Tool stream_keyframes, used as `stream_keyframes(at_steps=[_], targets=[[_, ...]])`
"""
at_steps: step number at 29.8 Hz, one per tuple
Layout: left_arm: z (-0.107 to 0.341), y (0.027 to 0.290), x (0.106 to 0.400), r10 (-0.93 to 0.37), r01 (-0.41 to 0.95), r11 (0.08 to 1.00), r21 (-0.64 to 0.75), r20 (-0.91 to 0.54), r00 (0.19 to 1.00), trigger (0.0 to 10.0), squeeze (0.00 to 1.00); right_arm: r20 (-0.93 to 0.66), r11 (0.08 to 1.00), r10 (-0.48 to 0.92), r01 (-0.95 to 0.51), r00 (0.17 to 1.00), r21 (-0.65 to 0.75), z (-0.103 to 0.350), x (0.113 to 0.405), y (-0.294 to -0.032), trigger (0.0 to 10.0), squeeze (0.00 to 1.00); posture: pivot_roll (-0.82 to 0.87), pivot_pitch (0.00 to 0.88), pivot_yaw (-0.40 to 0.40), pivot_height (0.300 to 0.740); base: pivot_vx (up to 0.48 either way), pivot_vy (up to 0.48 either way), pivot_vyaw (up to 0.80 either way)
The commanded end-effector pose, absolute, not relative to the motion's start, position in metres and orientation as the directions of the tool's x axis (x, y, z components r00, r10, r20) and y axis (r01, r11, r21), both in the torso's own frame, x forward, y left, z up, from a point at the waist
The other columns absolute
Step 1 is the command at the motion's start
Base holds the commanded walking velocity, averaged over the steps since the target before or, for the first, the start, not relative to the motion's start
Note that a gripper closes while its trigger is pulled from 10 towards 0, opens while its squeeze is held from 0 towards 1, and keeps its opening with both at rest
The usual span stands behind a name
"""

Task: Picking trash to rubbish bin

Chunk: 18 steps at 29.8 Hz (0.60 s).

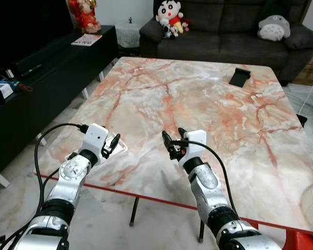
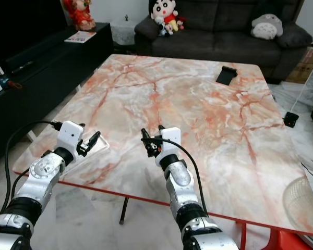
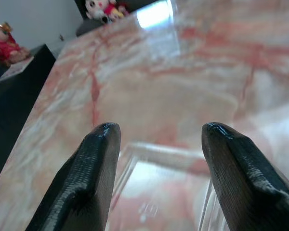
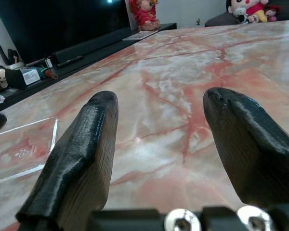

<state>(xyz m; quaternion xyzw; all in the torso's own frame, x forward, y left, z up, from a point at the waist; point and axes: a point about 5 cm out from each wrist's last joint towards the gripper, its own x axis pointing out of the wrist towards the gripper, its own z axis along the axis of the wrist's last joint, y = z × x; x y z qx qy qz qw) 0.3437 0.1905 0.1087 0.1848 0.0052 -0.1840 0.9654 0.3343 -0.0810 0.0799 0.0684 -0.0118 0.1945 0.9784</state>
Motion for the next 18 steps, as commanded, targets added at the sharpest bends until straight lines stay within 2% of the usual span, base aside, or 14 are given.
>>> stream_keyframes(at_steps=[1,8,11,18], targets=[[0.107,0.200,0.346,-0.320,0.344,0.857,0.384,-0.127,0.939,10.0,0.00,0.048,0.914,0.383,-0.386,0.923,0.129,0.080,0.334,-0.080,10.0,0.00,0.04,0.018,0.010,0.740,0.000,0.000,0.00],[0.100,0.198,0.349,-0.277,0.331,0.864,0.378,-0.193,0.941,10.0,0.00,0.049,0.913,0.385,-0.388,0.922,0.127,0.081,0.335,-0.080,10.0,0.00,0.04,0.008,0.009,0.740,0.000,0.000,0.00],[0.093,0.186,0.348,-0.334,0.386,0.874,0.293,-0.212,0.918,10.0,0.00,0.050,0.911,0.390,-0.393,0.920,0.125,0.081,0.335,-0.079,10.0,0.00,0.04,0.000,0.010,0.740,0.000,0.000,0.00],[0.086,0.179,0.344,-0.385,0.454,0.842,0.291,-0.267,0.884,10.0,0.00,0.052,0.913,0.386,-0.390,0.921,0.124,0.081,0.335,-0.080,10.0,0.00,0.03,0.000,0.014,0.740,0.000,0.000,0.00]])
